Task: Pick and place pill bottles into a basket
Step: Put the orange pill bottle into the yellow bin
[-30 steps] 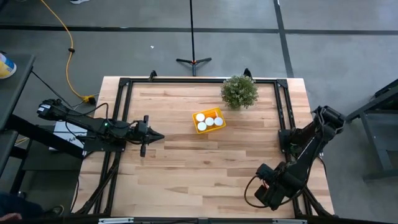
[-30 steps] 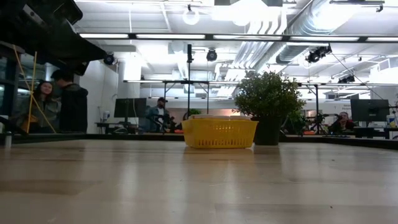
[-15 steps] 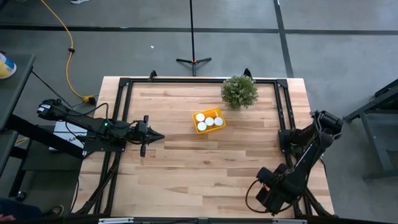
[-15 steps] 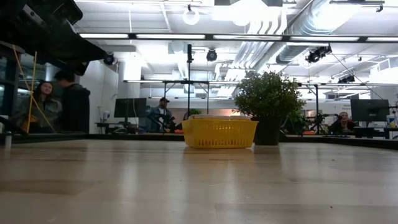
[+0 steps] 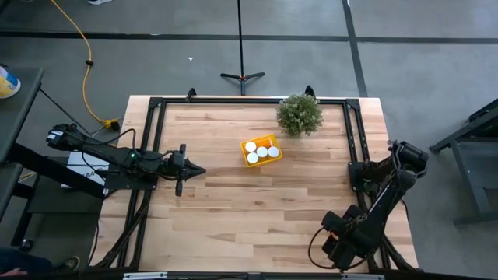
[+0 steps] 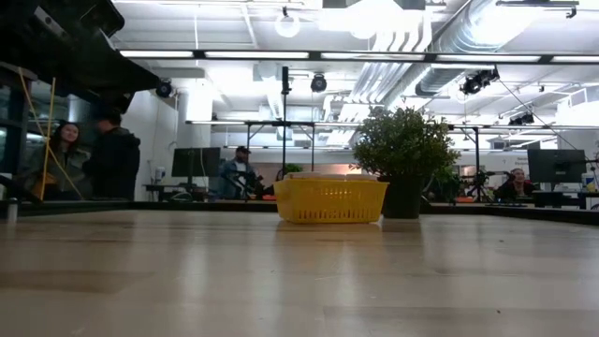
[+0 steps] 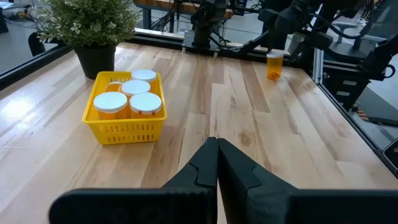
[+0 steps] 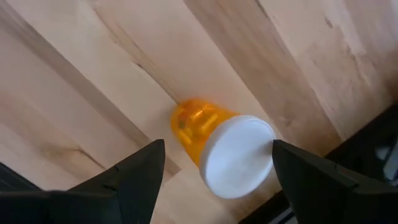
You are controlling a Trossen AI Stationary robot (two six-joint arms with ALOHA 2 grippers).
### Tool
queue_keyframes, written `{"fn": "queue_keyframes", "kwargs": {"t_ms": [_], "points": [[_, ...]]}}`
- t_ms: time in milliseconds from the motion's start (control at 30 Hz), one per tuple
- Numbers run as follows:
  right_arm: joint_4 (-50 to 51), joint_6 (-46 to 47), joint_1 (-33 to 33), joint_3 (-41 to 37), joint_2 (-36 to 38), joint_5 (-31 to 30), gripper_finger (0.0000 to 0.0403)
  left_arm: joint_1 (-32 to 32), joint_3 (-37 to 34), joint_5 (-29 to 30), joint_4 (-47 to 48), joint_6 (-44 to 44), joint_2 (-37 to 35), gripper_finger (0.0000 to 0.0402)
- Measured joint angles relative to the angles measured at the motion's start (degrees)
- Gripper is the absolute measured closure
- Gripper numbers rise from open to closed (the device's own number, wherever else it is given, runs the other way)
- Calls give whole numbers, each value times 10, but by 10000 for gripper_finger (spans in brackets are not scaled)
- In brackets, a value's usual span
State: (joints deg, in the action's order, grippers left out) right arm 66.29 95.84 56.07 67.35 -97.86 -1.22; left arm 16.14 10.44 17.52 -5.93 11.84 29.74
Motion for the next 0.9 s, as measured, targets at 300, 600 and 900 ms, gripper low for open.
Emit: {"fn": "queue_keyframes", "kwargs": {"t_ms": [300, 600, 900], "points": [[-4, 1, 0, 0, 0, 7, 116, 0, 0, -1, -2, 0, 0, 355], [-15, 13, -2, 0, 0, 21, 116, 0, 0, -1, -2, 0, 0, 355], [-16, 4, -2, 0, 0, -20, 116, 0, 0, -1, -2, 0, 0, 355]]}}
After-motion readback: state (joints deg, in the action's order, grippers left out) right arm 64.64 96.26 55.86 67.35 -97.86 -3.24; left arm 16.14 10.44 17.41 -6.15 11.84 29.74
